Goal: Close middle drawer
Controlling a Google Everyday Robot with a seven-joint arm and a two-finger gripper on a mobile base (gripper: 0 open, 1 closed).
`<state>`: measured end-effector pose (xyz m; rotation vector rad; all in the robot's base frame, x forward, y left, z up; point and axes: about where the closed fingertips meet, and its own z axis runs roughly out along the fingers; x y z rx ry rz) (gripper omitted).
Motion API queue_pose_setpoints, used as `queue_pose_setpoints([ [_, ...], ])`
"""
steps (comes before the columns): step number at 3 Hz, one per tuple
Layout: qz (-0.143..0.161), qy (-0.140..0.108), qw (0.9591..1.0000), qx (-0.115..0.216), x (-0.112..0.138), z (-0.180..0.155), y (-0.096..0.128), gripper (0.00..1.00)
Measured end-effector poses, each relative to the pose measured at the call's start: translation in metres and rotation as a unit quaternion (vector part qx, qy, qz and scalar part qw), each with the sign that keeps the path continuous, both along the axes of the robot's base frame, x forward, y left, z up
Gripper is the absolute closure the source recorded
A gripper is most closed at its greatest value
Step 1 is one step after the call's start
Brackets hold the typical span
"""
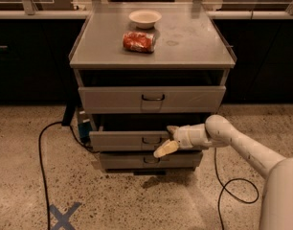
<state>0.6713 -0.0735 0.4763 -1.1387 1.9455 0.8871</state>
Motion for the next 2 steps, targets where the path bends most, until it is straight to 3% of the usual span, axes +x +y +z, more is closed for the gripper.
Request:
queue_pose_setpoints([
  [2,0.008,-0.010,0.9998,0.014,-0.013,0.004,0.006,0.00],
])
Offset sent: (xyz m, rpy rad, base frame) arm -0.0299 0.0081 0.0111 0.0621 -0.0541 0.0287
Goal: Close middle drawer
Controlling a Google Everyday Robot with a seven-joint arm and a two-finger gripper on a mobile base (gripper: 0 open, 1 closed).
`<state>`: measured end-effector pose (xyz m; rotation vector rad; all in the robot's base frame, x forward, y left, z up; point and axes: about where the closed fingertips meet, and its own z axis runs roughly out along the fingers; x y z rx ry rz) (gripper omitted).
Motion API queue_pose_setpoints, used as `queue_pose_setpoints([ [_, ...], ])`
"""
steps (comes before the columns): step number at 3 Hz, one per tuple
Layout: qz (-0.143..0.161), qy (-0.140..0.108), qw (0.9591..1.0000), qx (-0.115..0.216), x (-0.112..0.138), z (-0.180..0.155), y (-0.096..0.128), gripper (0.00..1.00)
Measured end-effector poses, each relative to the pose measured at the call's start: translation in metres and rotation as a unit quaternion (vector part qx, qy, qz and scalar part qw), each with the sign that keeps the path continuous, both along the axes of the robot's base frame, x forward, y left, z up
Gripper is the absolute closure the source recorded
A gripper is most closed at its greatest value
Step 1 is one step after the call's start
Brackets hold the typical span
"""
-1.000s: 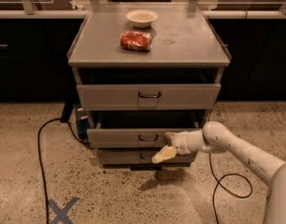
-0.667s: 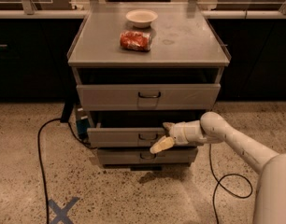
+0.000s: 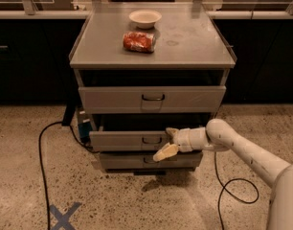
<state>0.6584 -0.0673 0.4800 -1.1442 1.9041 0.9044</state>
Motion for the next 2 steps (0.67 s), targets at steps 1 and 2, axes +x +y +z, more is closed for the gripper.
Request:
queue_pose_setpoints([
  [1,0.004,-0.006,0.9998,0.018,-0.017,-0.001,0.002,0.00],
  [2,0.008,0.003,0.9995,0.029,-0.022,-0.012,0.003,0.00],
])
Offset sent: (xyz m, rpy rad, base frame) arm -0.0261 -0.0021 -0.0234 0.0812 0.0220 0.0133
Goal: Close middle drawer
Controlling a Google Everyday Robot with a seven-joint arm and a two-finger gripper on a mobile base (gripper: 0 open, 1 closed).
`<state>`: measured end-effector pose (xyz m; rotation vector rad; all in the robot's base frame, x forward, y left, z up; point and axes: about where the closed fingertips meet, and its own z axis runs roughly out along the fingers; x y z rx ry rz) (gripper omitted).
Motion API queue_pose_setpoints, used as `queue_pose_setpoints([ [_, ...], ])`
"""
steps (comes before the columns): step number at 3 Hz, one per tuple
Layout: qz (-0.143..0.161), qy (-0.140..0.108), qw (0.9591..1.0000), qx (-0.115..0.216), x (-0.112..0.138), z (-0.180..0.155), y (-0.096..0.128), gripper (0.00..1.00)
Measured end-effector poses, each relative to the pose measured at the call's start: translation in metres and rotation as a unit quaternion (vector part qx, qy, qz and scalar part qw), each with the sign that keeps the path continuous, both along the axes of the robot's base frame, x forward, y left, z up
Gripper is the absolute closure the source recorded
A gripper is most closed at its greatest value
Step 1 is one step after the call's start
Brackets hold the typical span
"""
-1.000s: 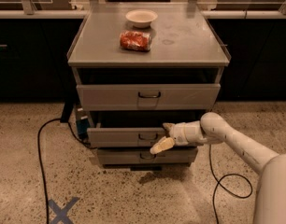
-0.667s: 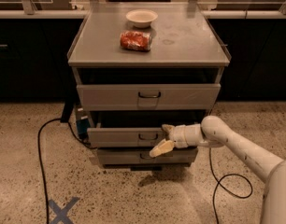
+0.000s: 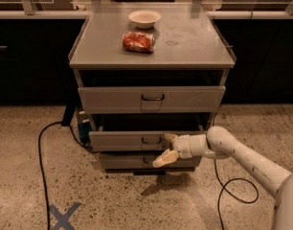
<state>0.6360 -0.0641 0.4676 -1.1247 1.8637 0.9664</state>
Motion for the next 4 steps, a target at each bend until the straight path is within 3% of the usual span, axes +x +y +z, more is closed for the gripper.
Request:
queue_pose_setpoints([
  [2,-0.011,0.014,0.9997,0.019,0.014,-0.039,-0.002,0.00],
  [4,-0.017,-0.023,0.9995,-0.015,0.055,-0.019,-0.010,0.00],
])
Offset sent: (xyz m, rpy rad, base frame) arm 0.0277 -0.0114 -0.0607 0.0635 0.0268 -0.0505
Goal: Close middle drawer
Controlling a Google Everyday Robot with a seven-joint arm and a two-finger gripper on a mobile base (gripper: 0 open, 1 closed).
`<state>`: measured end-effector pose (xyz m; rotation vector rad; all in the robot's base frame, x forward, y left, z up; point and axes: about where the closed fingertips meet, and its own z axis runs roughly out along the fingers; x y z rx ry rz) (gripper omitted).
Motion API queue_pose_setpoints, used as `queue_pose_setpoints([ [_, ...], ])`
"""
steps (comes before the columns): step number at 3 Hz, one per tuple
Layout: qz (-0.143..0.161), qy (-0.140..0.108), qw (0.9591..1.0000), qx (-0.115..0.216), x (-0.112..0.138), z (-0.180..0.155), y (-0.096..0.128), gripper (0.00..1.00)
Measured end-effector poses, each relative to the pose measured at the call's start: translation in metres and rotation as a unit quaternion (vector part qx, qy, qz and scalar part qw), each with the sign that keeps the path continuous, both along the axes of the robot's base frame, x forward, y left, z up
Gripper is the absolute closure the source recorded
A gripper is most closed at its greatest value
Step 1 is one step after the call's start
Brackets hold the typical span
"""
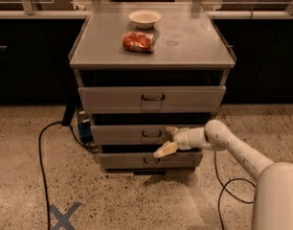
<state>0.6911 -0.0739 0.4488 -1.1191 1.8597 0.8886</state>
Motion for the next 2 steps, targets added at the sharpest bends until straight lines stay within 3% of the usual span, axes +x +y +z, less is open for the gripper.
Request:
queue_pose_setpoints([
  [1,0.002,-0.022,0.9996,-0.017,0.0167,0.0187,0.0012,0.00],
  [2,0.002,-0.024,0.9995,-0.018,0.0182,0.0205,0.0014,0.00],
])
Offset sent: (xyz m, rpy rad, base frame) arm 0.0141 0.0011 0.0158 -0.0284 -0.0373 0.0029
